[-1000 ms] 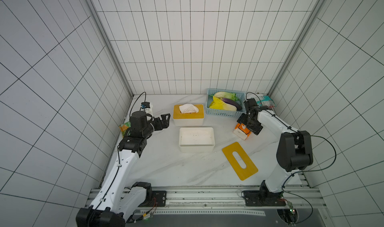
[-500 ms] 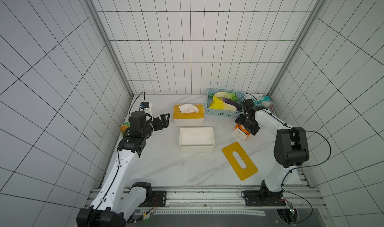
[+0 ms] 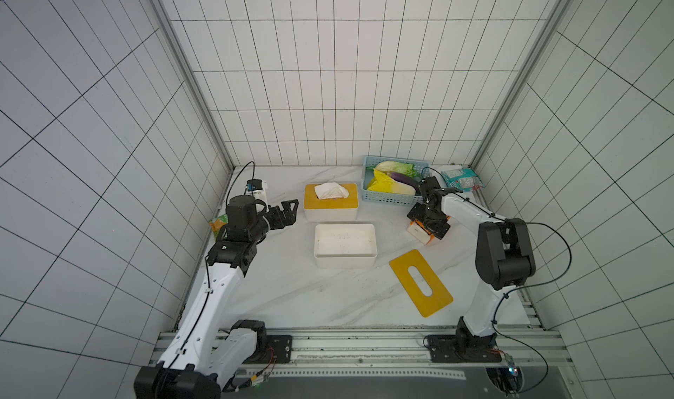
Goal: Put the tissue paper into the tissue box
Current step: Pick up the paper towel from the center of the board.
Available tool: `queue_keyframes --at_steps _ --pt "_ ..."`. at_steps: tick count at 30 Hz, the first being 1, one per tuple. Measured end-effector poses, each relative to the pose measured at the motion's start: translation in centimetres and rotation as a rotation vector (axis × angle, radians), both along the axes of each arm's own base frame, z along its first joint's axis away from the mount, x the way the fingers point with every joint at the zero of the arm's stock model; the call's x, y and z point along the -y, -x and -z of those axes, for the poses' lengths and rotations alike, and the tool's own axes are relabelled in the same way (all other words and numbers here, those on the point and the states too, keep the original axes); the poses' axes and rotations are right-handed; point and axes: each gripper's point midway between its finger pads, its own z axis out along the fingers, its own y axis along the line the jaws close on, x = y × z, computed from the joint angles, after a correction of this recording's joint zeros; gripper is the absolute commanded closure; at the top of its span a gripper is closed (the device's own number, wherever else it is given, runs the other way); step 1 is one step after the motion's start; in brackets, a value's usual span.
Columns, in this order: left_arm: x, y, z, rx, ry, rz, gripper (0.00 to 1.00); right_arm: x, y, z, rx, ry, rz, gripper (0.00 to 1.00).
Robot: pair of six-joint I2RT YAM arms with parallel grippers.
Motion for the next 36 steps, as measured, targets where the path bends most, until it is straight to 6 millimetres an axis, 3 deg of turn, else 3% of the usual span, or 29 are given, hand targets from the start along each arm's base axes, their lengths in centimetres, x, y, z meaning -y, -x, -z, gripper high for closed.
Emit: queue_keyframes --at_steps 15,30,36 --pt "0.0 0.0 0.0 0.000 0.002 0.002 0.02 -0.1 0.0 2.1 -0.042 0.008 -0.001 0.01" --pt "0.0 0.0 0.0 0.000 0.002 0.002 0.02 -0.2 -0.4 2.3 -0.045 0.008 -0.002 0.00" --pt "0.0 0.0 0.0 0.000 0.002 0.003 0.02 -0.4 -0.5 2.5 -0.051 -0.001 -0.004 0.05"
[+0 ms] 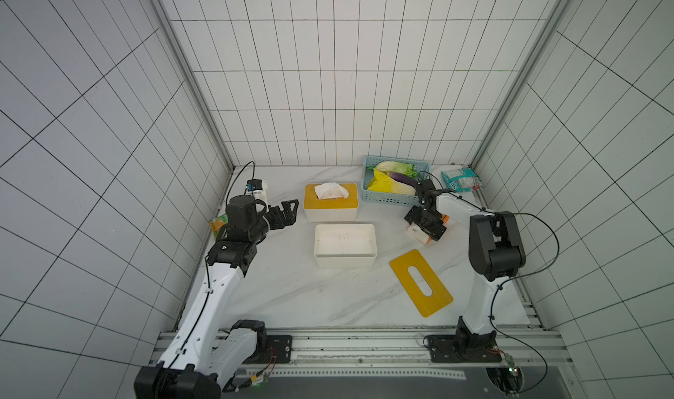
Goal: Put the tissue paper into the tissue box
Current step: Pick up the paper towel from the center of the board.
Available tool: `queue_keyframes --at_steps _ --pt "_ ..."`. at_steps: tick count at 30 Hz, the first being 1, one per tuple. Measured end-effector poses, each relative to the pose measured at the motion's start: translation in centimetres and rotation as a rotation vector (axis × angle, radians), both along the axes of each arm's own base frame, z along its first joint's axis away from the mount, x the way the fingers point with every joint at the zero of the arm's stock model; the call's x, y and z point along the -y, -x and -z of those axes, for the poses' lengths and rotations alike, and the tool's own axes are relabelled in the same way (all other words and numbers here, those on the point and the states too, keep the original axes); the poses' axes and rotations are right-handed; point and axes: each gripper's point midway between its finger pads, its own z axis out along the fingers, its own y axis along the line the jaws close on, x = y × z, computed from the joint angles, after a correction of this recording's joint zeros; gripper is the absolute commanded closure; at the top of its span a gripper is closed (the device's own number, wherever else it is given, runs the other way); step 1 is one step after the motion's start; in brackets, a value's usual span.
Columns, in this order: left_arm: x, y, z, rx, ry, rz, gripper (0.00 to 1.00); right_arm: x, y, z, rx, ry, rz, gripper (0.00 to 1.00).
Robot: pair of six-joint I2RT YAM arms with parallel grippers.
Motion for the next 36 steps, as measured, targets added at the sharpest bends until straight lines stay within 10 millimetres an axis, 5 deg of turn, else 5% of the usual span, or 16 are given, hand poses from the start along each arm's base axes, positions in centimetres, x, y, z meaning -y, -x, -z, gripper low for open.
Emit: queue_keyframes --at_steps 16,29,36 --pt "0.1 0.0 0.0 -0.001 0.003 0.005 0.02 0.1 0.4 -1.2 0.012 -0.006 -0.001 0.17" --pt "0.2 0.1 0.0 -0.002 0.009 0.010 0.02 0.1 0.9 -10.4 0.223 -0.057 -0.013 0.19" --pt "0.2 0.1 0.0 -0.002 0.010 0.010 0.02 -3.7 1.5 -15.1 0.372 -0.069 -0.231 0.23"
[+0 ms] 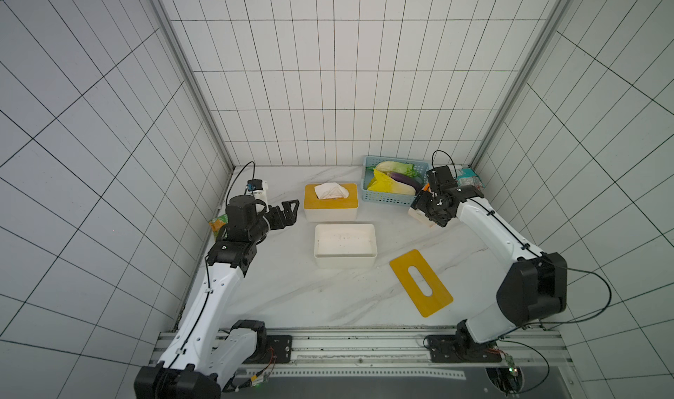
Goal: Put the tissue paper into the tissue box
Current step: Place the paper towel in the tissue box.
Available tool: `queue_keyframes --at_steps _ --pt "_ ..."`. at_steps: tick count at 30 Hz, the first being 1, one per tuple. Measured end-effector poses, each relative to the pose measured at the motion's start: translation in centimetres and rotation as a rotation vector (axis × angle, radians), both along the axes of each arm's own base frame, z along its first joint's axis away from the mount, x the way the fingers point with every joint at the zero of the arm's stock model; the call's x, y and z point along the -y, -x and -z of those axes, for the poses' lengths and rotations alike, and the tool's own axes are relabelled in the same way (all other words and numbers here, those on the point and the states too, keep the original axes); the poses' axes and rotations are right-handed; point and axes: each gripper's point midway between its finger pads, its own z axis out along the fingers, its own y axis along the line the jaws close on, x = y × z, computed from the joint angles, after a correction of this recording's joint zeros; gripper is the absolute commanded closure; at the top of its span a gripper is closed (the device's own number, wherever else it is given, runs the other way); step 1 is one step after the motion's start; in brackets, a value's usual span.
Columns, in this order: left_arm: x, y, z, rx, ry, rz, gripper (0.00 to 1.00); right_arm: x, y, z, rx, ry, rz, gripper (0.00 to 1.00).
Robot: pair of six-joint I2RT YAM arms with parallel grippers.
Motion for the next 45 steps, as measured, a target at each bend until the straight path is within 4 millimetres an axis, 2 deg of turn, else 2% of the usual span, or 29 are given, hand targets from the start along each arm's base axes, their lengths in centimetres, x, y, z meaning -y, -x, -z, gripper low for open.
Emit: queue_keyframes --at_steps 7,12,15,18,23,30,39,45 --pt "0.0 0.0 0.0 0.000 0.000 -0.001 0.02 -8.7 1.4 -3.7 0.176 0.005 -0.445 0.26" --pt "0.0 0.0 0.0 0.000 0.000 -0.001 0.02 -14.8 4.2 -6.2 0.294 0.028 -0.840 0.26" --pt "0.0 0.0 0.0 0.000 0.000 -0.001 0.02 -17.8 6.4 -6.5 0.356 0.068 -1.082 0.26" --pt "0.0 0.0 0.0 0.000 0.000 -0.001 0.02 -19.8 8.5 -5.6 0.399 0.133 -1.304 0.26" --pt "-0.1 0.0 0.0 0.000 0.000 -0.003 0.02 -21.4 10.3 -3.5 0.449 0.252 -1.568 0.26" --pt "-0.2 0.0 0.0 0.000 0.000 -0.007 0.02 -21.6 10.8 0.4 0.402 0.342 -1.784 0.27" --pt "-0.4 -0.1 0.0 -0.001 0.004 -0.014 0.02 -21.2 11.6 3.8 0.296 0.366 -1.921 0.26" --pt "-0.5 -0.1 0.0 -0.002 0.007 -0.017 0.02 -21.8 11.1 5.4 0.239 0.378 -1.950 0.21"
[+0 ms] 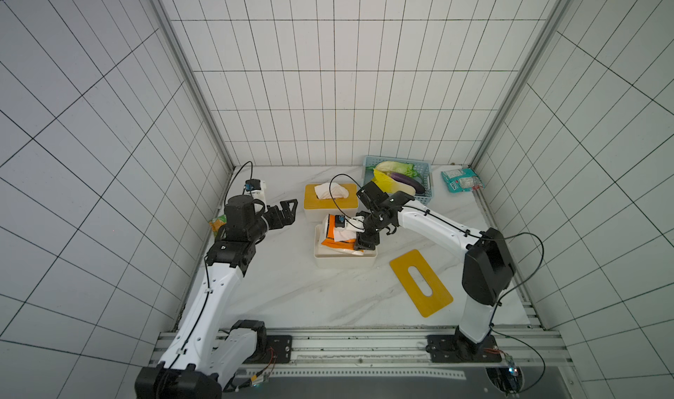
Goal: Put the tissue paper into the tissue box
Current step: Place the paper towel in the tissue box.
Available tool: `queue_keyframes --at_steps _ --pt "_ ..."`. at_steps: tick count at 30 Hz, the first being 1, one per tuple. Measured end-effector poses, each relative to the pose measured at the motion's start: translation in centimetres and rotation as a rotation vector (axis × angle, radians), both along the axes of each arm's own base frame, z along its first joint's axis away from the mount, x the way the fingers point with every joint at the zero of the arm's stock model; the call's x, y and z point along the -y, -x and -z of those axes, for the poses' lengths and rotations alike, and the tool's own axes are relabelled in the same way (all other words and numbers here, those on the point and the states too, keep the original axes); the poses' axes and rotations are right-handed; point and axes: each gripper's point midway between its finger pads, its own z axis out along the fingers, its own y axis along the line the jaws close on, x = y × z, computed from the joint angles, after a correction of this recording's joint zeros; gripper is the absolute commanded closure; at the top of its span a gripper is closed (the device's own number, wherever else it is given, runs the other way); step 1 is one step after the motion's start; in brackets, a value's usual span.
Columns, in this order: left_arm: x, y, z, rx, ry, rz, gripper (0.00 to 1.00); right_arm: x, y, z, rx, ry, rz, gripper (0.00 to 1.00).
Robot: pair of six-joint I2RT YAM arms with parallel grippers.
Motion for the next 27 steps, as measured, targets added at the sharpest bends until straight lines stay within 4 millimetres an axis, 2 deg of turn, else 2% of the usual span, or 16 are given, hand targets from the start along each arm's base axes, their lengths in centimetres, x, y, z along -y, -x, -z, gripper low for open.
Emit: queue_keyframes --at_steps 10,15,17,19,24,27 --pt "0.0 0.0 0.0 0.000 0.001 0.000 0.02 0.0 0.2 2.9 -0.042 0.097 -0.014 0.18" --pt "0.0 0.0 0.0 0.000 0.001 0.000 0.02 0.0 0.7 3.6 -0.059 0.118 -0.024 0.16" --pt "0.0 0.0 0.0 0.000 0.001 0.000 0.02 0.0 0.8 3.9 -0.064 0.124 -0.027 0.12" --pt "0.0 0.0 0.0 0.000 0.001 0.001 0.02 0.0 0.9 4.1 -0.069 0.130 -0.024 0.03" --pt "0.0 0.0 0.0 -0.001 0.005 0.001 0.02 0.0 0.7 3.7 -0.056 0.124 -0.015 0.01" --pt "0.0 0.0 0.0 -0.001 0.005 0.001 0.02 -0.1 0.0 1.9 -0.022 0.072 0.015 0.01"
